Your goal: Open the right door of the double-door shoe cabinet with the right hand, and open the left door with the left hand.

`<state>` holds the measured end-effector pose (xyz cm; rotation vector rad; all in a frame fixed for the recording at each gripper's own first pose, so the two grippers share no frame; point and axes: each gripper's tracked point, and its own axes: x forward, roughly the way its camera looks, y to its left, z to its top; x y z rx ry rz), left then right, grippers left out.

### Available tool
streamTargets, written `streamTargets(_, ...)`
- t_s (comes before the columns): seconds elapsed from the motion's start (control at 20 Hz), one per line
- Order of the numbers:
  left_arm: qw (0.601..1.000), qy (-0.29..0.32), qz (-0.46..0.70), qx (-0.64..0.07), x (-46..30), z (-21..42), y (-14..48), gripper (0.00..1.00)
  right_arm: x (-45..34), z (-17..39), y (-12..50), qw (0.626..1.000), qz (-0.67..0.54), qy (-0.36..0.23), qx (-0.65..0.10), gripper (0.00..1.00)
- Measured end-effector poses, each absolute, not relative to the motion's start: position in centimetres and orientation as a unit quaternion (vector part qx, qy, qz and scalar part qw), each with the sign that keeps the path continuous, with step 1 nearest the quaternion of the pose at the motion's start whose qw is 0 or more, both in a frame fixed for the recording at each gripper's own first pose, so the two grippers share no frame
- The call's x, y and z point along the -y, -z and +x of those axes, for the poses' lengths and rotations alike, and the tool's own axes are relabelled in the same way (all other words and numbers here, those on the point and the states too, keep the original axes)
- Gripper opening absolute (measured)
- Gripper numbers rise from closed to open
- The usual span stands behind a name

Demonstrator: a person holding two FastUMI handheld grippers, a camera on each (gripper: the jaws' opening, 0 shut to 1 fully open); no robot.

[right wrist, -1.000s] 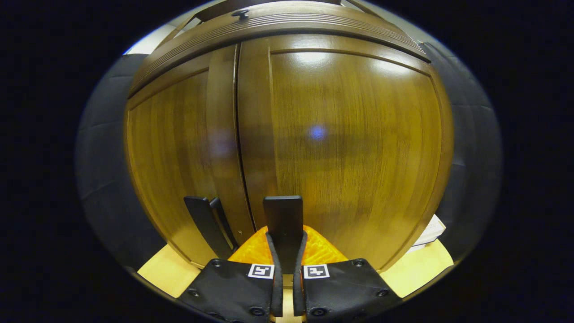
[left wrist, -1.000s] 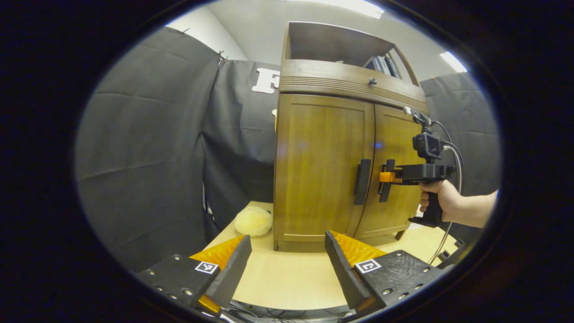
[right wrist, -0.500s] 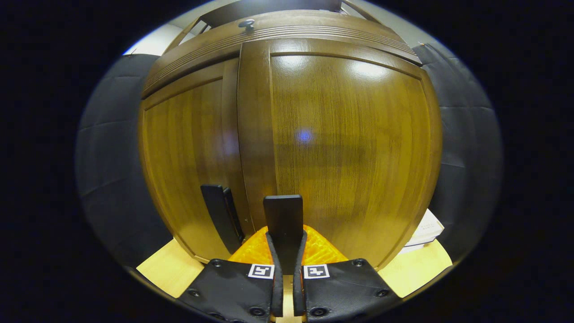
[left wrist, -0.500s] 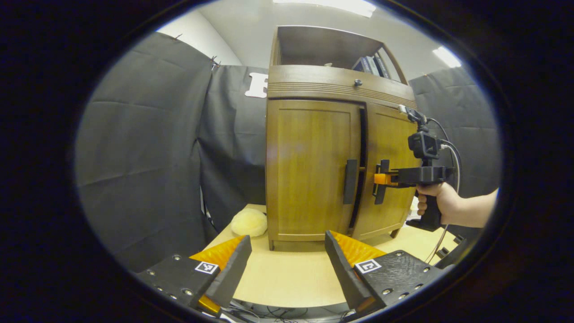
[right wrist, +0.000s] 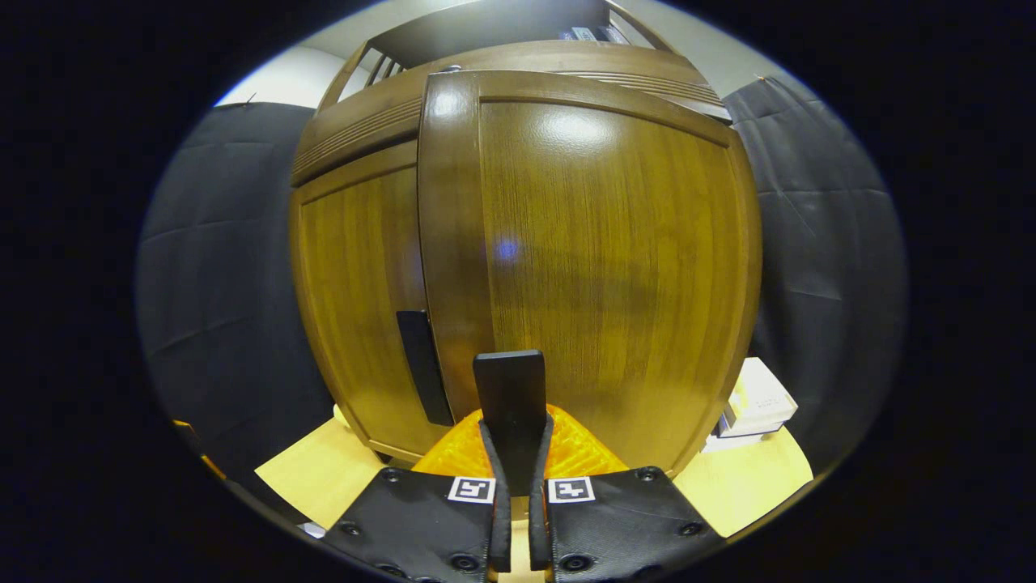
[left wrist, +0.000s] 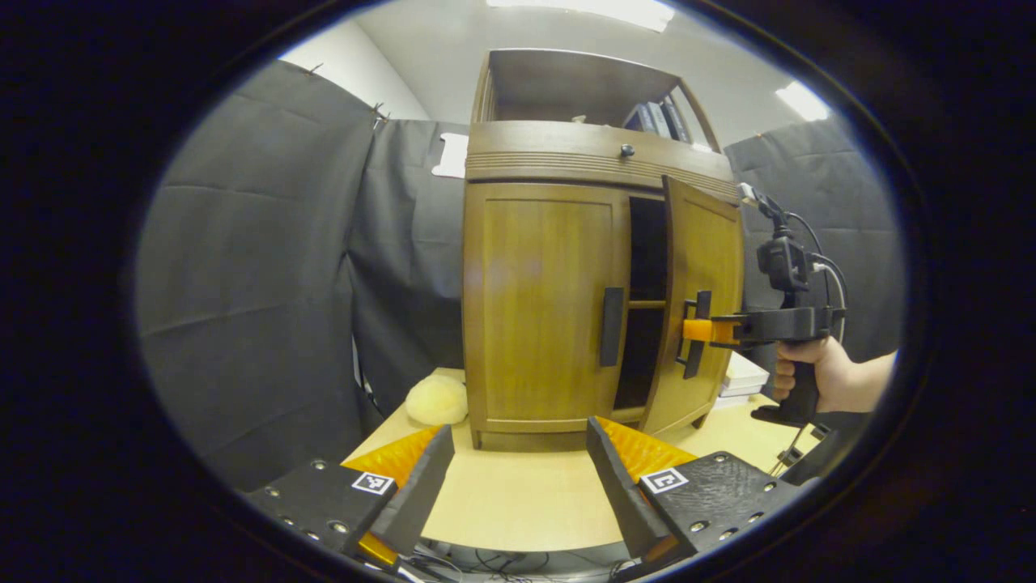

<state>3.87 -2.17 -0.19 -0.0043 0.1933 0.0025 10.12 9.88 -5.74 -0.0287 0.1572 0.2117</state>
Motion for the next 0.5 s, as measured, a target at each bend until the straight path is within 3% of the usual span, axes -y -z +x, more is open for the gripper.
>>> streamTargets(0.1, 0.995, 0.009, 0.001, -0.098, 2.0, 4.8, 0.6, 0.94, -9.5, 9.6, 5.2, 0.990, -0.014, -0.114, -0.077, 0.07)
streamTargets(0.25, 0.995, 0.018, 0.012, -0.097, 1.6, 6.2, 0.7, 0.94, -8.2, 7.7, 5.8, 0.991, -0.020, -0.108, -0.075, 0.13)
streamTargets(0.3, 0.995, 0.022, 0.011, -0.097, 1.6, 6.8, 0.8, 0.94, -7.9, 7.1, 5.7, 0.991, -0.020, -0.105, -0.076, 0.07)
streamTargets(0.35, 0.995, 0.026, 0.009, -0.098, 1.5, 7.2, 0.9, 0.94, -7.3, 6.5, 5.8, 0.992, -0.020, -0.102, -0.076, 0.13)
streamTargets(0.5, 0.994, 0.037, 0.006, -0.100, 0.6, 8.9, 1.1, 0.94, -6.1, 5.1, 5.6, 0.992, -0.022, -0.096, -0.081, 0.10)
